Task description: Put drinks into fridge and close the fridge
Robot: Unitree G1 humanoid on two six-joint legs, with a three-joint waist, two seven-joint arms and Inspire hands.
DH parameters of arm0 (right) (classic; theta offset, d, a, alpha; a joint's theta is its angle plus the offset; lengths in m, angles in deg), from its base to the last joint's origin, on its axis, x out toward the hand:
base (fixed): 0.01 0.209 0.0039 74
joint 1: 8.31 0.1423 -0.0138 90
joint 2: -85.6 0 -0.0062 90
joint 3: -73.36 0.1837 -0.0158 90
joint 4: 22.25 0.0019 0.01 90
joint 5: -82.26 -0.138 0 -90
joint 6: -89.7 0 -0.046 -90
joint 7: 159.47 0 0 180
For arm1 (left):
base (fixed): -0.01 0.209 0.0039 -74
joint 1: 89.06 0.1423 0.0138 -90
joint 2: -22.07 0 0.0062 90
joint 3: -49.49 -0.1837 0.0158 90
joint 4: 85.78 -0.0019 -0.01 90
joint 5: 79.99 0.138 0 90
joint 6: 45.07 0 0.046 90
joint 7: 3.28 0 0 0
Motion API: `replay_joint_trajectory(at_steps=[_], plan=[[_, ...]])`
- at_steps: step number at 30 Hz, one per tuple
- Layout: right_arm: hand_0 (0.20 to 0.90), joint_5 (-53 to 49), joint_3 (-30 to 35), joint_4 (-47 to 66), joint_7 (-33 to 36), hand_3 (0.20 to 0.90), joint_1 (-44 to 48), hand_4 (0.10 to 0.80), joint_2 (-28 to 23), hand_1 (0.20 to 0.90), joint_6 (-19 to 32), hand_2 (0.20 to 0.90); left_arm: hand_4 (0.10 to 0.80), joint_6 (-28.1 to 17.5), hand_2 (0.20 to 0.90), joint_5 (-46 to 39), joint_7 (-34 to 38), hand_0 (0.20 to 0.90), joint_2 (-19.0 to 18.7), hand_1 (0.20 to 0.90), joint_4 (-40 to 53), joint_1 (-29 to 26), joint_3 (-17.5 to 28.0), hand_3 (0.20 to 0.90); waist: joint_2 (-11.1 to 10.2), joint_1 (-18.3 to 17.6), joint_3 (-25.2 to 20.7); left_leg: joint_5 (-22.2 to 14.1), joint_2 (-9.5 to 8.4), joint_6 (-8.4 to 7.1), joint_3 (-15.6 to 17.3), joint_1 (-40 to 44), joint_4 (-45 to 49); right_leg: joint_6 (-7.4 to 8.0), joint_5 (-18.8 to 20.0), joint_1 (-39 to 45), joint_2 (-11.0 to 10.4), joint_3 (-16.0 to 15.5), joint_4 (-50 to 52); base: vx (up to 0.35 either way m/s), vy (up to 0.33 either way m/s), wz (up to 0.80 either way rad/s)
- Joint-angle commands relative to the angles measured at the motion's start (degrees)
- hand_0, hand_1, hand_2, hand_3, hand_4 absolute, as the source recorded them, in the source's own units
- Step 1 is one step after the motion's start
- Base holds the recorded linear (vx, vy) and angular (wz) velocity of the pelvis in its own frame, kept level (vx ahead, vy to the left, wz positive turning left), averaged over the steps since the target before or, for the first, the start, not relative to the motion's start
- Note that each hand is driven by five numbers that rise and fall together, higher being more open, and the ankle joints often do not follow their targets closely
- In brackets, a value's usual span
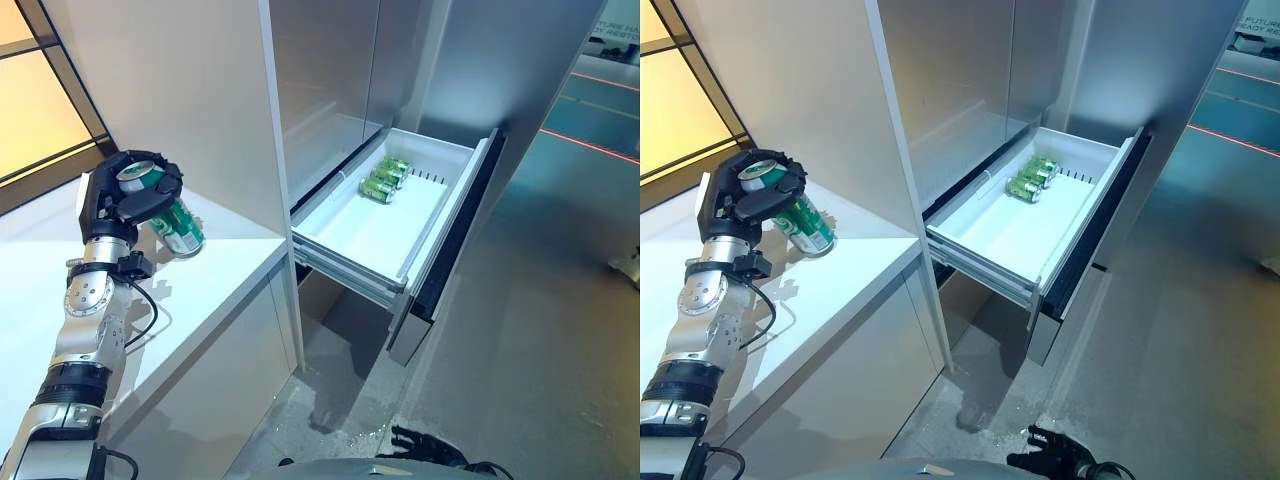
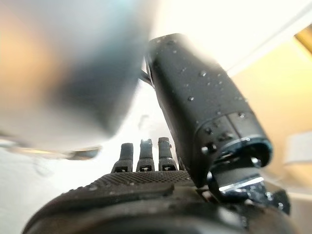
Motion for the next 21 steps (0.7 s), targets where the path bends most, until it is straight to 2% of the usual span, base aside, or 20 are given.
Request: replay_joint_trajectory(at_steps=[1,4,6,9,12,15,21], plan=[[0.9,0.5,-0.2,10.5,0.4,0.9,3.8,0.8,-1.3,0.9,4.5,0.9,0.1,-12.6,0.3,-3.7,-0.6,0.3,-3.5,0.3,11.7,-13.5,2.4,0.2,2.3,0.0,0.0,-10.9,-2.4,2.39,1.1,5.4,1.3,4.58,4.0,-5.7,-1.6,-1.0,2.2,0.0,0.0,0.0],[0.9,-3.3,-1.1,21.1,-3.4,0.9,3.1,0.8,-1.8,0.9,1.8,0.9,0.1,-15.3,0.3,-4.0,-2.1,0.3,-3.8,0.3,14.9,-14.5,1.6,0.2,2.1,-0.5,-0.2,-10.8,-2.3,2.24,1.3,5.5,1.0,4.51,3.8,-5.8,-1.6,-1.2,2.2,0.0,0.0,0.0],[0.9,-5.0,-1.0,24.5,-5.4,0.9,2.9,0.8,-2.4,0.9,1.8,0.9,0.1,-16.3,0.3,-4.7,-3.1,0.3,-4.2,0.3,16.3,-14.9,1.1,0.2,2.1,-0.6,-0.3,-10.7,-2.27,2.17,1.3,5.5,0.9,4.53,3.8,-5.7,-1.5,-1.2,2.1,0.0,0.0,0.0],[0.9,-12.0,0.1,35.2,-13.9,0.9,3.9,0.8,-4.0,0.9,-3.4,0.9,0.1,-17.9,0.3,-6.1,-5.9,0.3,-4.9,0.3,20.3,-14.6,-0.1,0.2,2.0,-0.5,-0.3,-10.5,-2.15,2.04,1.4,5.5,0.7,4.54,3.8,-5.7,-1.4,-1.3,1.9,-0.019,-0.021,0.0],[0.9,-18.1,2.2,46.1,-17.4,0.9,6.9,0.8,-8.3,0.9,-3.2,0.9,0.1,-19.3,0.3,-8.4,-11.5,0.3,-4.8,0.3,23.7,-12.2,-1.0,0.2,1.8,0.0,-0.2,-10.2,-1.96,1.83,1.5,5.5,0.6,4.52,4.0,-5.4,-1.2,-1.5,1.5,-0.032,-0.037,0.0],[0.9,-23.2,4.9,55.6,-13.5,0.9,12.6,0.8,-12.2,0.9,-2.3,0.9,0.1,-20.1,0.3,-8.7,-15.5,0.3,-4.0,0.3,26.1,-10.1,-1.8,0.2,1.9,0.5,0.0,-10.1,-1.88,1.89,1.4,5.4,0.5,4.28,4.2,-5.5,-1.1,-1.3,1.3,-0.023,-0.016,0.0],[0.9,-26.9,5.9,64.4,-9.9,0.9,21.4,0.8,-12.2,0.9,1.0,0.9,0.1,-16.1,0.3,-10.7,-22.4,0.3,-2.7,0.3,27.9,-9.3,-3.2,0.2,2.5,1.1,-0.5,-10.1,-1.93,2.13,1.4,5.2,0.6,4.0,4.2,-5.3,-0.9,-0.9,0.9,-0.01,-0.009,-0.04]])
